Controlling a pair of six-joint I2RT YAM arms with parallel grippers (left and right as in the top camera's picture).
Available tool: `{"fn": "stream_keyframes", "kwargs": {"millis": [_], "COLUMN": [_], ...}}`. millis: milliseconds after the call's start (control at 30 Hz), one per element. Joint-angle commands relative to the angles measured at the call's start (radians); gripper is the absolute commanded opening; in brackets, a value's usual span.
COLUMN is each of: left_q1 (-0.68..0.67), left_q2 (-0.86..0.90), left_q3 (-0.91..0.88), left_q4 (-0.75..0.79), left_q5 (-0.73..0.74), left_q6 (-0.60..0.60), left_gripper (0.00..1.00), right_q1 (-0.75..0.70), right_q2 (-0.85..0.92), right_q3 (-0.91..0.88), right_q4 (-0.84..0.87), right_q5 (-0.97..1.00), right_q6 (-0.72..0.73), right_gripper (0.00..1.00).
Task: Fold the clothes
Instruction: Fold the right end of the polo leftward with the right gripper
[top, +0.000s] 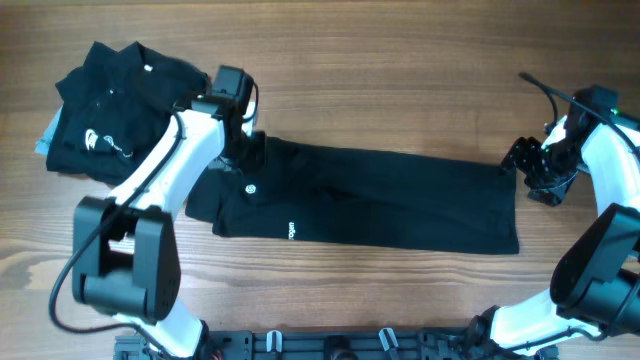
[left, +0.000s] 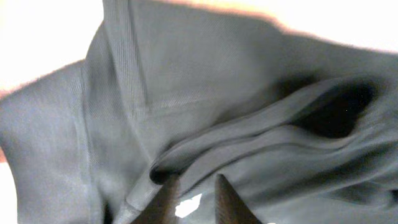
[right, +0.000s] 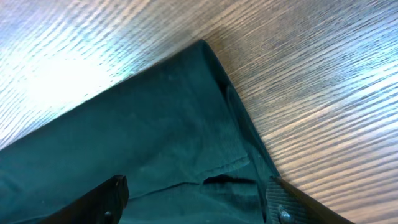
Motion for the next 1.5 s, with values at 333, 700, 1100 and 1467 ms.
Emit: {"fn": "stream_keyframes", "kwargs": {"millis": [333, 700, 1100, 1467], "left_q1": [-0.021, -0.021, 0.065, 0.128], "left_q2": [0.032, 0.032, -0.025, -0.262], "left_q3": [0.017, 0.017, 0.018, 0.018], "left_q4": [0.12, 0.112, 0.047, 0.055], "left_q5": [0.136, 0.116, 0.056, 0.056], "left_q6": [0.013, 0.022, 0.024, 0.024], "left_gripper": [0.35, 0.34, 0.3, 0.36], "right_q1": [-0.17, -0.144, -0.148, 0.14], "right_q2": [0.029, 0.027, -0.125, -0.216], "right_q3": [-0.332, -0.397, -0.1, -0.008], "right_q4": [0.165, 0.335, 0.121, 0.023], "right_q5": [-0.369, -0.493, -0.239, -0.367], "right_q6": [-0.148, -0.16, -0.046, -0.209], "right_gripper": [0.96, 0.29, 0.04, 0.04]}}
